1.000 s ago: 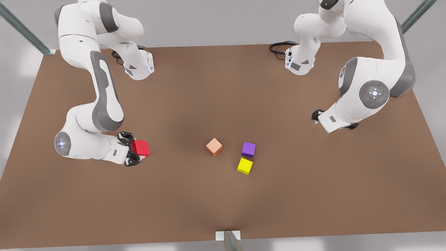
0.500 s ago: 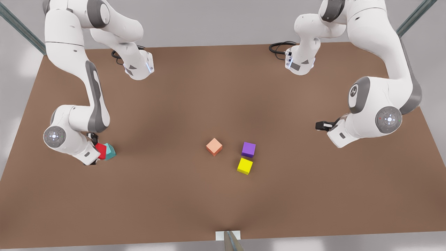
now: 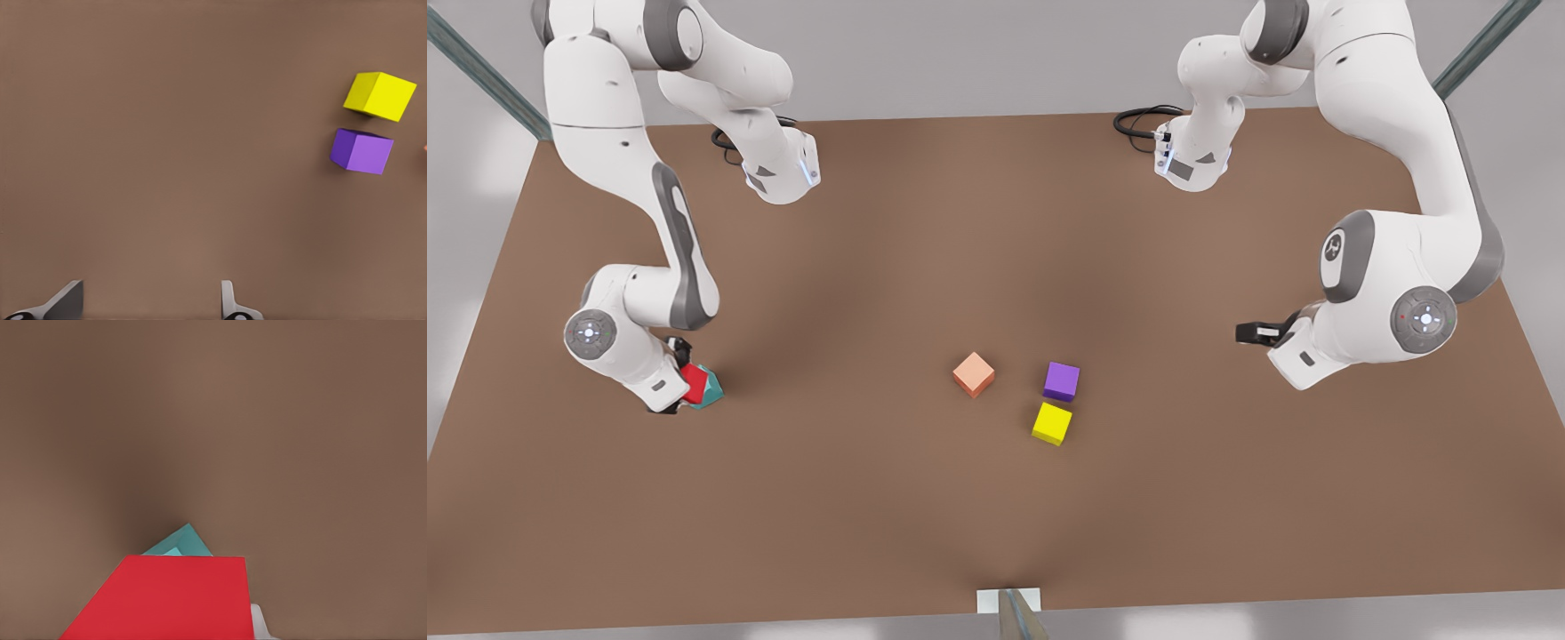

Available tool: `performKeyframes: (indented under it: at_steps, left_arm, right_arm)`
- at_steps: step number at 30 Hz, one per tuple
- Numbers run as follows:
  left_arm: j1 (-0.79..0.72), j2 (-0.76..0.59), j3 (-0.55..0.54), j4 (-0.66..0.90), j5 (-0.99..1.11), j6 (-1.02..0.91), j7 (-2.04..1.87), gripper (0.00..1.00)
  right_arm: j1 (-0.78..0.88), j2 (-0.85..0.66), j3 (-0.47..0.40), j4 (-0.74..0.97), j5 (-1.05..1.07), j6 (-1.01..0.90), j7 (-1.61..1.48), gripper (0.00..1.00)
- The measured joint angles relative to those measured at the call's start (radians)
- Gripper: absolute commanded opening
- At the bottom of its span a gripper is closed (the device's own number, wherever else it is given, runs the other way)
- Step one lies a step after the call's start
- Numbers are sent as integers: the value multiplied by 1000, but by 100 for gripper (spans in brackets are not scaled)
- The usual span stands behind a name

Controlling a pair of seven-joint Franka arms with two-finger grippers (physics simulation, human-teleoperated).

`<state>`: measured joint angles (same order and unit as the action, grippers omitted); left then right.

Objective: Pick up red wooden cube and pass to hand red wooden cube and place in blue wooden cube

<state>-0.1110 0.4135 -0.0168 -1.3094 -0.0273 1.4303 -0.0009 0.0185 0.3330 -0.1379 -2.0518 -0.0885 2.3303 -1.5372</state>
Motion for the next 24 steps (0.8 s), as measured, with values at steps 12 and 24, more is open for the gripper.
performKeyframes:
  at_steps: [12,24]
  left_arm:
    - [-2,0,0,-1,-2,4,-11,100]
    - [0,0,0,-1,-1,4,-16,100]
  right_arm:
    - [-18,31,0,-39,6,85,37,100]
    - [-18,-8,2,-48,9,69,58,100]
